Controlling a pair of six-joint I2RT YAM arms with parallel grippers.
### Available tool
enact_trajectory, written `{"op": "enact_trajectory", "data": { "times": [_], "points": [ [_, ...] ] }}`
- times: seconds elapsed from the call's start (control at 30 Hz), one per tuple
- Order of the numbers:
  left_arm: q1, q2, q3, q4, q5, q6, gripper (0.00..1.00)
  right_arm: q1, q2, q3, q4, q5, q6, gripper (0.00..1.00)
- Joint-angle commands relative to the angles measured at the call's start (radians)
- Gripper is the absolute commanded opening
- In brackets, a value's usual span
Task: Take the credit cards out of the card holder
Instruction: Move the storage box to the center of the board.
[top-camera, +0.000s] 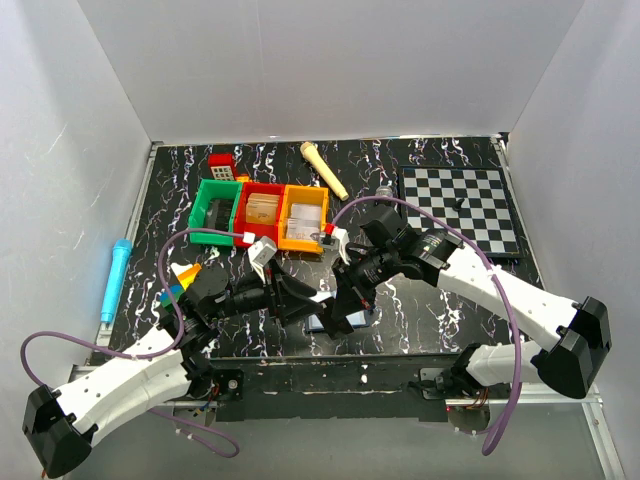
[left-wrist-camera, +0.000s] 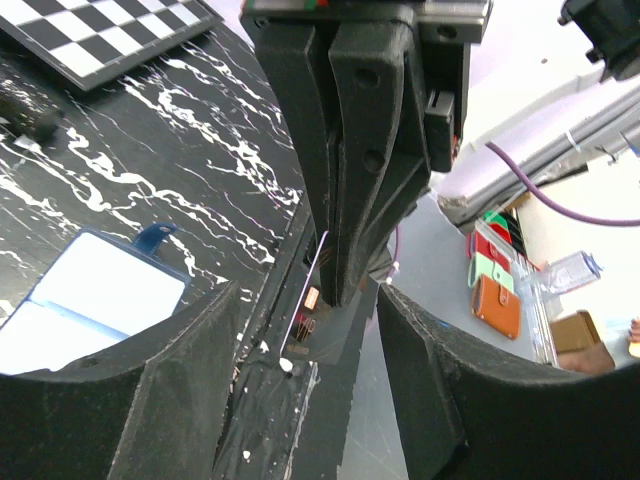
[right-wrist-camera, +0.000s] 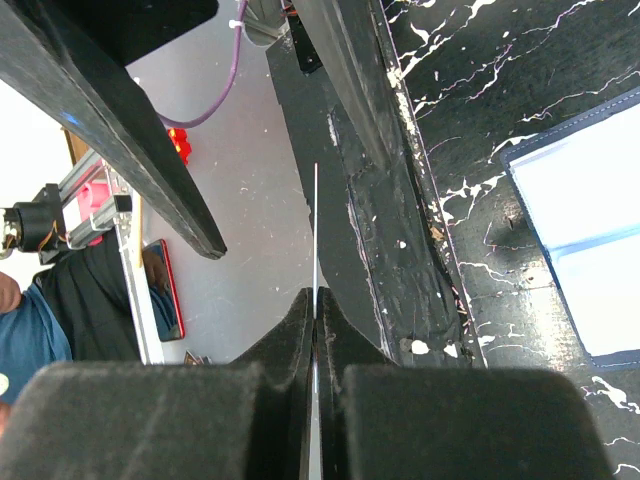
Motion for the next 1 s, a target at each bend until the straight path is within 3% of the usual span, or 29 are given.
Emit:
{"op": "enact_trajectory", "data": {
  "times": [0.0,0.17,0.37,0.53,0.63,0.7,0.83,0.97],
  "points": [
    [0.006,0.026,0.019,0.03,0.113,0.022,0.55,0.009,0.007,0.057,-0.018,-0.044,-0.033,0.01],
    [0.007,0.057,0.02,0.038,0.142,0.025,0.48,0.012,0.014,0.07,-0.026,-0.047,-0.036,0.01],
    [0.006,0.08,0.019,0.053,0.167,0.022,0.26,0.015,0.02,0.078,-0.033,-0.047,-0.043,0.01],
    [0.007,0.084,0.014,0.057,0.176,0.02,0.14,0.017,0.02,0.077,-0.036,-0.047,-0.043,0.01],
    [0.006,0.087,0.012,0.059,0.179,0.02,0.0,0.017,0.019,0.078,-0.036,-0.049,-0.045,0.01],
    [0.007,0.083,0.006,0.062,0.168,0.017,0.0,0.017,0.016,0.08,-0.035,-0.041,-0.043,0.01],
    [0.011,0.037,-0.021,0.08,0.096,-0.013,0.0,0.015,0.002,0.074,-0.018,-0.017,-0.024,0.25],
    [0.041,-0.012,-0.049,0.076,0.032,-0.048,0.0,0.003,-0.03,0.055,0.023,0.032,0.018,0.36]
  ]
}}
